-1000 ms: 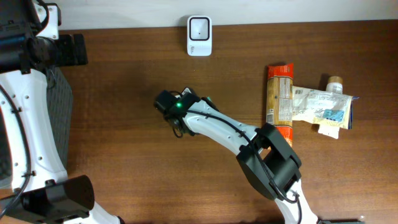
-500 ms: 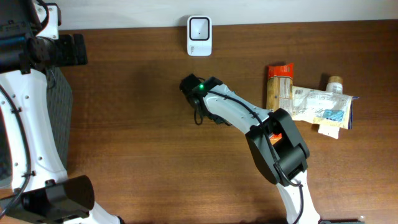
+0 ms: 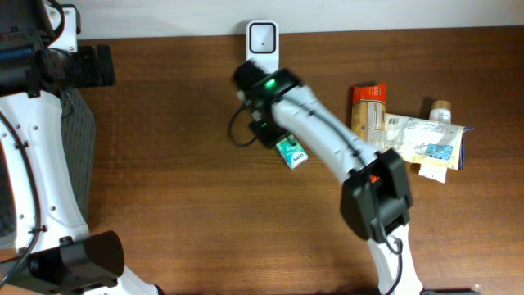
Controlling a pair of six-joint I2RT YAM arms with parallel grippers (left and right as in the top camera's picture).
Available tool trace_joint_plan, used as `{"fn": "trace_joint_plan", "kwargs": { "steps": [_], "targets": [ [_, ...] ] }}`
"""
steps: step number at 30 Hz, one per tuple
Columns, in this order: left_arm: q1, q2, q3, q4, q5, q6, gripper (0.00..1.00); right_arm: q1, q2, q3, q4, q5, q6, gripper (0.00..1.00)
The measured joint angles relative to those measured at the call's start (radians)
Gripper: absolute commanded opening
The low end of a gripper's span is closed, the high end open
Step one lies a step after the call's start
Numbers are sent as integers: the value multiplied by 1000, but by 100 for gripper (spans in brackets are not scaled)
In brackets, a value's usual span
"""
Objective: Scan the item barcode
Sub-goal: 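Lift the teal packet and hold it over the scanner window, then lower the teal packet onto the table left of the spaghetti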
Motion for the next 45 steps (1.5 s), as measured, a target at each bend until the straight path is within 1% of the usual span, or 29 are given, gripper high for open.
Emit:
{"fn": "trace_joint_plan", "kwargs": {
  "steps": [1,4,5,7,8,12,16,18,19,20,21,23,25,27,29,30,33,36,37,38,39,41,44,45],
  "targets": [
    [0,0,0,0,0,0,99,-52,0,0,-7,-55,-6,52],
    [0,0,0,0,0,0,99,-224,0,-2,-16,-267,-99,50],
    [0,0,0,0,0,0,99,-267,0,-10,-16,-327,-131,46],
    [0,0,0,0,0,0,99,-312,0,-66,-4,-412,-201,45],
    [0,0,0,0,0,0,99,-321,2,-114,16,-445,-230,46],
    [0,0,0,0,0,0,99,-322,3,-252,136,-505,-261,47],
    [0,0,0,0,0,0,99,-322,5,-337,204,-533,-265,46],
    [0,0,0,0,0,0,99,-322,5,-367,243,-555,-266,45],
    [0,0,0,0,0,0,99,-322,5,-380,261,-566,-267,36],
    [0,0,0,0,0,0,99,-322,5,-391,269,-574,-265,19],
    [0,0,0,0,0,0,99,-322,5,-396,272,-587,-270,8],
    [0,0,0,0,0,0,99,-322,5,-396,273,-607,-265,4],
    [0,0,0,0,0,0,99,-322,5,-396,267,-630,-251,4],
    [0,0,0,0,0,0,99,-322,5,-380,214,-694,-250,4],
    [0,0,0,0,0,0,99,-322,2,-304,158,-763,-244,4],
    [0,0,0,-1,0,0,99,-322,-7,-238,116,-807,-240,4],
    [0,0,0,-1,0,0,99,-322,-47,-50,32,-1002,-224,4],
    [0,0,0,0,0,0,99,-329,-68,27,1,-1228,-214,4],
    [0,0,0,0,0,0,99,-334,-68,35,0,-1266,-204,4],
    [0,0,0,0,0,0,99,-336,-68,44,2,-1247,-182,4],
    [0,0,0,0,0,0,99,-336,-68,60,16,-1186,-142,4],
    [0,0,0,-1,0,0,99,-325,-68,102,82,-1001,-55,4],
    [0,0,0,0,0,0,99,-246,-68,224,183,-576,47,4],
    [0,0,0,0,0,0,99,-203,-68,251,257,-386,58,4]
  ]
}}
